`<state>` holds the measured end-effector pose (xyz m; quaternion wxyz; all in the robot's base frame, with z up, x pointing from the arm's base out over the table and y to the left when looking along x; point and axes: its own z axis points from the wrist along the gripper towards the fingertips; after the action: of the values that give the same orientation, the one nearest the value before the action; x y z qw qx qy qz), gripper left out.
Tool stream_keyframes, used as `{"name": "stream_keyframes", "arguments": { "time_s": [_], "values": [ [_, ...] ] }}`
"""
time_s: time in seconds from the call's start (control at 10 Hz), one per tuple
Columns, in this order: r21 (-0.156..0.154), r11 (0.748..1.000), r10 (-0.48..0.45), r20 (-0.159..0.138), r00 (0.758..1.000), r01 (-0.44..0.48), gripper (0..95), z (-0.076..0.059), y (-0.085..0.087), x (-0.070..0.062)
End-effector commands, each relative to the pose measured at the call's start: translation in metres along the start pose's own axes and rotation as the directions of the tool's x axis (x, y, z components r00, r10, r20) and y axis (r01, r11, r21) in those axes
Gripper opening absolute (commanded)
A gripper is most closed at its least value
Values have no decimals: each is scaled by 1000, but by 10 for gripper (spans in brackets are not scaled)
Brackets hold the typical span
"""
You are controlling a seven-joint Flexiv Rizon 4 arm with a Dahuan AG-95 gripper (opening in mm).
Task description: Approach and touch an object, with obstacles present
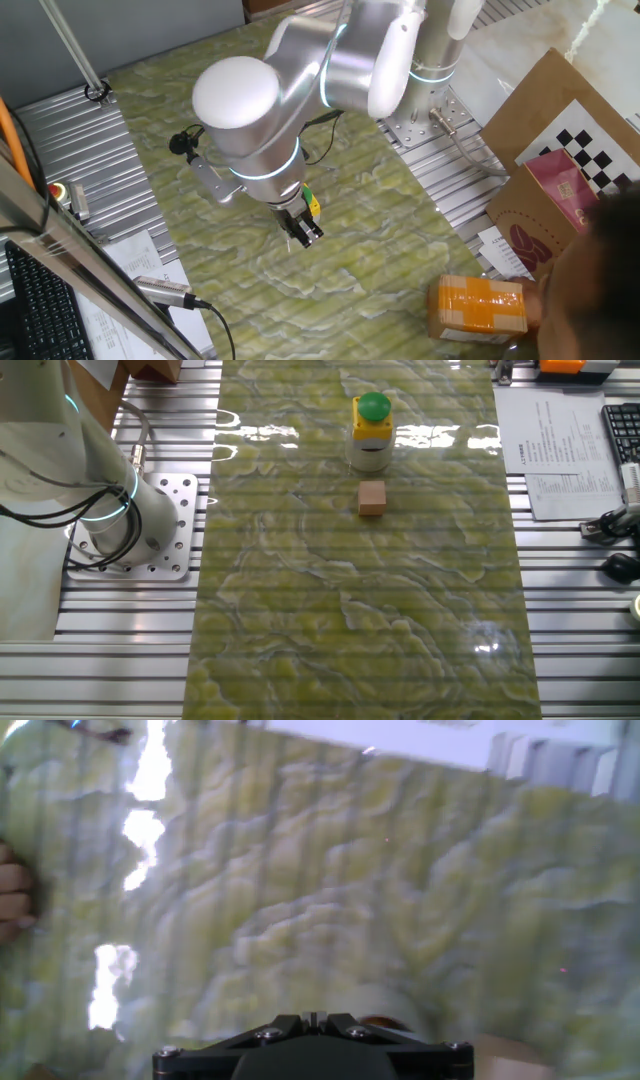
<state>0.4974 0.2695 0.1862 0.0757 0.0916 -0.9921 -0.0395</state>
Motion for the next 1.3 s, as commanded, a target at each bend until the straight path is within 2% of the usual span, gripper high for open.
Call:
{"name": "stream_keyframes", "arguments": {
  "time_s": [0.1,0.2,0.3,0.4,0.5,0.6,0.7,0.8,0.9,1.1,1.3],
  "values": [
    [12,1000,24,44,999,-24,0,1,-1,-1],
    [16,1000,8,45,999,-9,0,1,-1,-1],
    [25,1000,-16,32,999,16,0,1,-1,-1],
    [33,999,-21,38,999,20,0,1,-1,-1],
    [27,999,-26,62,998,24,0,1,-1,-1],
    [13,1000,-21,72,997,20,0,1,-1,-1],
    [26,999,19,66,998,-21,0,3,17,7],
    [32,998,60,71,996,-63,0,3,26,10],
    [35,996,74,73,995,-76,0,3,26,10],
    [50,996,67,75,995,-70,0,11,53,22],
    [45,997,61,83,995,-65,0,26,48,34]
  ]
}}
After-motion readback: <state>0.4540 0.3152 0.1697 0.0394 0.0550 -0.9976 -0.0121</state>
